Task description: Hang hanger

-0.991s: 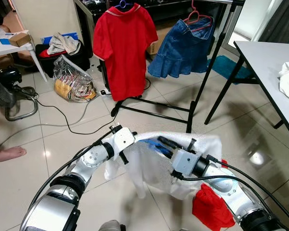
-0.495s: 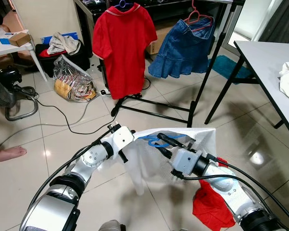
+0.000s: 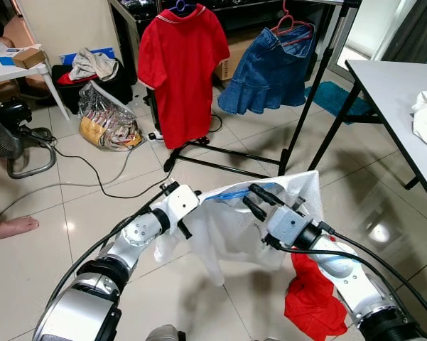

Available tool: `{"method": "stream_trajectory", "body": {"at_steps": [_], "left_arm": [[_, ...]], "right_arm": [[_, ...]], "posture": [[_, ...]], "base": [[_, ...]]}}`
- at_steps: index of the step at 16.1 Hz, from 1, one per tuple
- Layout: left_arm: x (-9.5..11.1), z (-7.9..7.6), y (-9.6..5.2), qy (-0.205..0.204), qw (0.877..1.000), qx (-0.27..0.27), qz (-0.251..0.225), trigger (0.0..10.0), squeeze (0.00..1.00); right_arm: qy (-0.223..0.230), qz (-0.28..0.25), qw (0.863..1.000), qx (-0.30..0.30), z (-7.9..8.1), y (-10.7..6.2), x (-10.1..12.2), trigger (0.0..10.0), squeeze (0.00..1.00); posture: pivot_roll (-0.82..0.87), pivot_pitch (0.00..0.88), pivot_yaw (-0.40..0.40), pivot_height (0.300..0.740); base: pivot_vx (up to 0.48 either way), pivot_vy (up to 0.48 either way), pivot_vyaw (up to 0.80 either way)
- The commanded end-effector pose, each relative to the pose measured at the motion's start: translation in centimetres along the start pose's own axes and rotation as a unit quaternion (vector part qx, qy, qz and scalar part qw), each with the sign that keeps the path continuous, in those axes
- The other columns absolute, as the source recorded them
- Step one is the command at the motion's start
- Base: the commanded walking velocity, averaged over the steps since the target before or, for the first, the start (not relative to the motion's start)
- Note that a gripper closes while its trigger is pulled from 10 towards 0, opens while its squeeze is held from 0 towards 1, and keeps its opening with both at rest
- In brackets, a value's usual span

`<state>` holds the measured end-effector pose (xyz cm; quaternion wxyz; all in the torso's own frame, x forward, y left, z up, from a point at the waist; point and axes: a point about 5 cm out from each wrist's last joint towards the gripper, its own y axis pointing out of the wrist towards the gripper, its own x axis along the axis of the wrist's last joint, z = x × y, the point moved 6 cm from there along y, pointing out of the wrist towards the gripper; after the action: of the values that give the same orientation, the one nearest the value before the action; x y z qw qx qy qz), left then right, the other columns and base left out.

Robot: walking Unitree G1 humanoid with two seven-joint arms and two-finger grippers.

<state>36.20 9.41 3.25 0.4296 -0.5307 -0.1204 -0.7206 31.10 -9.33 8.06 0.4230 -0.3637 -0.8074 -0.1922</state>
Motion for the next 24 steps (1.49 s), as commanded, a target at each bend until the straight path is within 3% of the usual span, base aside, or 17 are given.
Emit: {"method": "stream_trajectory", "body": {"at_steps": [1, 5, 12, 13, 14, 18, 19, 20, 21, 23, 24], "left_arm": [[0.8, 1.1, 0.1, -0.020, 0.999, 0.029, -0.018, 10.0, 0.00], [1.0, 1.6, 0.1, -0.063, 0.996, 0.060, -0.035, 10.0, 0.00], [1.3, 1.5, 0.3, -0.079, 0.994, 0.061, -0.041, 10.0, 0.00], [1.8, 2.4, 0.3, -0.117, 0.987, 0.096, -0.060, 10.0, 0.00], [2.1, 3.3, 0.2, -0.153, 0.977, 0.124, -0.075, 10.0, 0.00], [2.6, 5.0, -0.1, -0.227, 0.951, 0.184, -0.103, 10.0, 0.00], [2.7, 5.9, -0.3, -0.260, 0.937, 0.207, -0.112, 10.0, 0.00], [2.7, 6.4, -0.5, -0.283, 0.926, 0.222, -0.119, 10.0, 0.00], [2.7, 6.3, -0.5, -0.287, 0.924, 0.223, -0.120, 10.0, 0.00], [2.7, 6.0, -0.5, -0.288, 0.923, 0.224, -0.121, 10.0, 0.00], [2.4, 5.5, -0.7, -0.306, 0.915, 0.232, -0.122, 10.0, 0.00]], "right_arm": [[0.019, 0.010, 0.999, -0.035, -1.3, 0.0, -0.5, 10.0, 0.00], [0.053, 0.016, 0.995, -0.089, -3.1, -0.4, -1.0, 10.0, 0.00], [0.137, 0.014, 0.976, -0.167, -6.1, -0.4, -1.3, 10.0, 0.00], [0.189, 0.005, 0.960, -0.205, -7.2, -0.5, -1.3, 10.0, 0.00], [0.213, 0.004, 0.951, -0.223, -7.6, -0.7, -1.4, 10.0, 0.00], [0.263, 0.012, 0.932, -0.248, -7.3, -1.1, -2.1, 10.0, 0.00], [0.282, 0.019, 0.923, -0.261, -7.2, -1.4, -2.4, 10.0, 0.00], [0.311, 0.038, 0.904, -0.292, -7.4, -2.2, -3.5, 10.0, 0.00], [0.332, 0.058, 0.883, -0.327, -8.0, -3.1, -4.8, 10.0, 0.00], [0.347, 0.074, 0.864, -0.356, -8.6, -4.1, -5.8, 10.0, 0.00], [0.350, 0.092, 0.851, -0.380, -9.1, -5.1, -6.6, 10.0, 0.00]], "posture": [[0.05, 0.008, 0.038, 0.740], [0.05, 0.007, 0.038, 0.740], [0.05, 0.000, 0.037, 0.740], [0.06, 0.000, 0.036, 0.740], [0.06, 0.000, 0.036, 0.740], [0.06, 0.007, 0.034, 0.740], [0.06, 0.012, 0.032, 0.740], [0.07, 0.019, 0.027, 0.740], [0.07, 0.019, 0.027, 0.740], [0.08, 0.027, 0.017, 0.740], [0.09, 0.026, 0.014, 0.740]], "base": [[0.000, 0.000, 0.00], [0.000, 0.000, 0.00], [0.000, 0.000, 0.00], [0.000, 0.000, 0.00], [0.000, 0.000, 0.00], [0.000, 0.000, 0.00], [0.000, 0.000, 0.00], [0.000, 0.000, 0.00], [0.000, 0.000, 0.00], [0.000, 0.000, 0.00], [0.000, 0.000, 0.00]]}}
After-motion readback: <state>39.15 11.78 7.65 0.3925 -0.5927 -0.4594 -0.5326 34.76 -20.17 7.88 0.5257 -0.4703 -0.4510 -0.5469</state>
